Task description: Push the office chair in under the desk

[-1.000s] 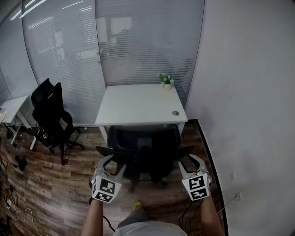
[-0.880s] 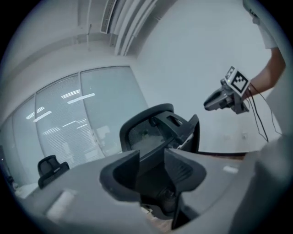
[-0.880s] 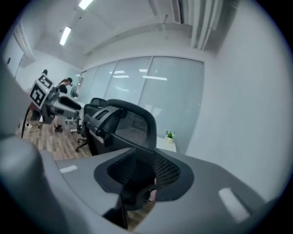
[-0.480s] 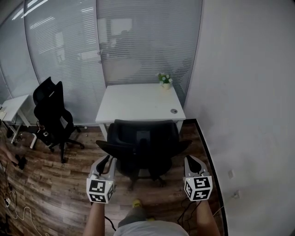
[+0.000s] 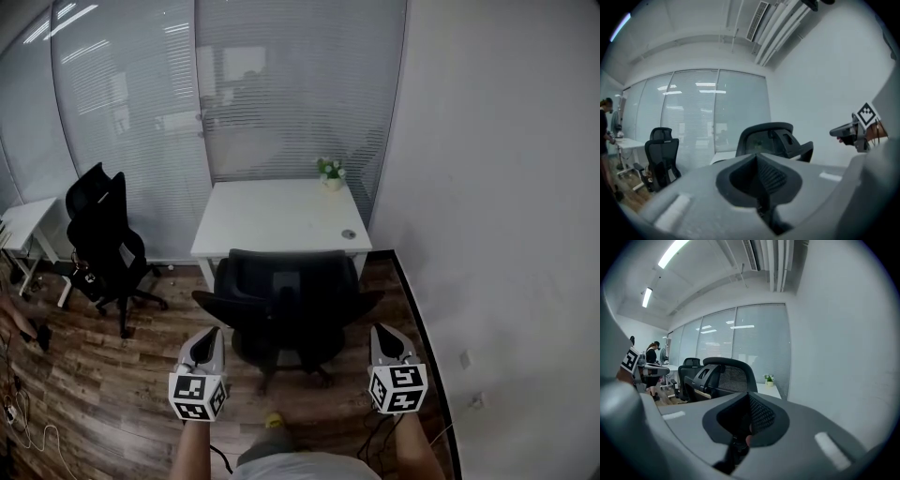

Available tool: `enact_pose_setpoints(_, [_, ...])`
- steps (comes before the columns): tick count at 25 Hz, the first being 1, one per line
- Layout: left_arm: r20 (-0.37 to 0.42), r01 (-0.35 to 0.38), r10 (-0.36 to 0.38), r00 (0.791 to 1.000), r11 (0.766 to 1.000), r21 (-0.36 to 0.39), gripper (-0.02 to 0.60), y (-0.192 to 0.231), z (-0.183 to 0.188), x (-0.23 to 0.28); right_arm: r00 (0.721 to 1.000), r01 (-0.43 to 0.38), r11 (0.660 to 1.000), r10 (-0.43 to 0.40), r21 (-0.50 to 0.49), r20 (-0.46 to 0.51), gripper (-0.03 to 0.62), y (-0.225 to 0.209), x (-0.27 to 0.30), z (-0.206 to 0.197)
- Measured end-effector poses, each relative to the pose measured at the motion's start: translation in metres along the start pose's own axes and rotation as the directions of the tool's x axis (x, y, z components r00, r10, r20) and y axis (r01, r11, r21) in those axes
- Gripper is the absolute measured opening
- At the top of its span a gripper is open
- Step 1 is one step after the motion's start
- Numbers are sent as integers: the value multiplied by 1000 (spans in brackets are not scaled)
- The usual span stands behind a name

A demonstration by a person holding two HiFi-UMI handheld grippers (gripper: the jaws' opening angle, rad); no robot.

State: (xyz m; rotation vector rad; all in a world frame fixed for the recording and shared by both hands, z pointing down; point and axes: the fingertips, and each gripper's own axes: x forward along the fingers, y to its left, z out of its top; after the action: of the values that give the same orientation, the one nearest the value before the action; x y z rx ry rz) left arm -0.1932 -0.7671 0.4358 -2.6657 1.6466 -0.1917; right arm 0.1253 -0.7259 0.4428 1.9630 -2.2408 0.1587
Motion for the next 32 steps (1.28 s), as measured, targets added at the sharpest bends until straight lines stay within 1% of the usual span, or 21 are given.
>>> enact_pose_setpoints(2, [6,-1,1,1000,1000,-13,-2,1,1,0,1000,-2,1000,2,9,-2,2,0,1,-1])
enact_pose_setpoints(8, [6,4,-4,1000,1000,-19,-2,5,4,0,1000,-12,1000,12,13,10,2,4,4,3])
enact_pose_setpoints(12, [8,8,-8,1000,1000,-11,-2,3,3,-1,1000,-24,1000,24,2,13,2,7,5,2])
enact_pose_setpoints(15, [4,9,-9,1000,1000,-7,-2,1,3,-2,999,-30,999,30,12,18,2,7,4,3])
enact_pose_setpoints(21, [20,-2,3,1000,1000,-14,-3,1,6,-2,1000,-17,1000,17,19,23,2,1,3,3])
enact_pose_setpoints(26, [20,-5,5,1000,1000,-1,-2,-3,9,-3,1000,-10,1000,10,12,19,2,-3,1,4])
enact_pose_setpoints(32, [26,-13,13,1000,1000,-9,-2,-2,8,-3,1000,-25,999,24,26,17,2,0,4,-3])
